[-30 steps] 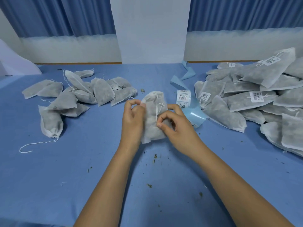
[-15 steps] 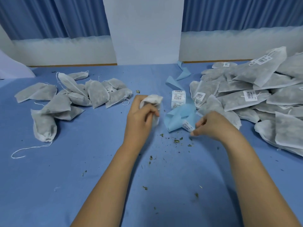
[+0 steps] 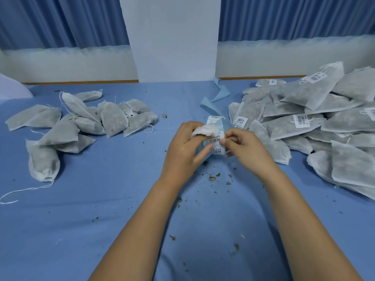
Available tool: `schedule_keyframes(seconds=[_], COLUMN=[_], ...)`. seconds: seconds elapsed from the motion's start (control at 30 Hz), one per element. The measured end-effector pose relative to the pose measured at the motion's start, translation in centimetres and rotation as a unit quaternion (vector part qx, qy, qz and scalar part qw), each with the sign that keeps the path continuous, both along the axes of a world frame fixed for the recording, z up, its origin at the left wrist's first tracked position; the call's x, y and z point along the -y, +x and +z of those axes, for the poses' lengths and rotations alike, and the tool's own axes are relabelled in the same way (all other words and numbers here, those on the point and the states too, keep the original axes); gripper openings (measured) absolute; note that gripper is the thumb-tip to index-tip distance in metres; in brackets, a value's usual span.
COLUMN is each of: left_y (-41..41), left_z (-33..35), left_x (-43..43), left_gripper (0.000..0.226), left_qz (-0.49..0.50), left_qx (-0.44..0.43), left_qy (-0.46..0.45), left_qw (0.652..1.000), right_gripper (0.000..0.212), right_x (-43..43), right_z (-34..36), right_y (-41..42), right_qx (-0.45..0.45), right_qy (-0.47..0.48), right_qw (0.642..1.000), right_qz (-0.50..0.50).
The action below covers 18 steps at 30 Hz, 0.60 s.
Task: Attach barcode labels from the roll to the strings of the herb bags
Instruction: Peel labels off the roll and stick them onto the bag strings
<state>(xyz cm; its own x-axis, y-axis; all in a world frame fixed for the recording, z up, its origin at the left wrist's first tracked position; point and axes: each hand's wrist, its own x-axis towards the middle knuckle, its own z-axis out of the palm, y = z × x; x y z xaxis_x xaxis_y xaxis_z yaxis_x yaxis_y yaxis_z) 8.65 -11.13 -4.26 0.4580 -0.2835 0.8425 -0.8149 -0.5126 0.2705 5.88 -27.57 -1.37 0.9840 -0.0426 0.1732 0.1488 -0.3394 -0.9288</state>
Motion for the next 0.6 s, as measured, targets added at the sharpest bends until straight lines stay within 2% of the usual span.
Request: schedule_keyframes(seconds=[0.13, 0.2, 0.27, 0.47, 0.53, 0.6], left_y=[0.14, 0.18, 0.19, 0.21, 0.13, -0.03], left_z=[-0.11, -0.22, -0.35, -0.32, -0.37, -0.33], left_x=[-0.1, -0.22, -0.31, -0.48, -0.72, -1.0], left_gripper=[0.029, 0.027, 0.024, 0.017, 0.018, 0.014], left_qz=[0.025, 0.041, 0.049, 0.064, 0.048, 0.013], left_qx=[0.006, 0.006, 0.009, 0.018, -0.029, -0.12], left_qy=[0.056, 0.068, 0.062, 0.055, 0.043, -0.002], left_qw=[0.998, 0.997, 0.997, 0.996, 0.998, 0.993], right_gripper=[0.012, 0.01, 0.019, 0.02, 0.022, 0.024], right_x=[-0.32, -0.17, -0.06, -0.75, -0.87, -0.94], right_z=[0.0, -0.12, -0.31, -0.5, -0.54, -0.54], right_y=[-0.27, -0.34, -0.32, -0.35, -0.36, -0.41], right_qx=[-0.009, -0.032, -0.045, -0.015, 0.001, 0.012], right_qy=[0.142, 0.17, 0.162, 0.125, 0.069, 0.031], right_qw=[0.99, 0.984, 0.985, 0.992, 0.998, 0.999], right_qz=[0.015, 0.031, 0.028, 0.0, 0.009, 0.02])
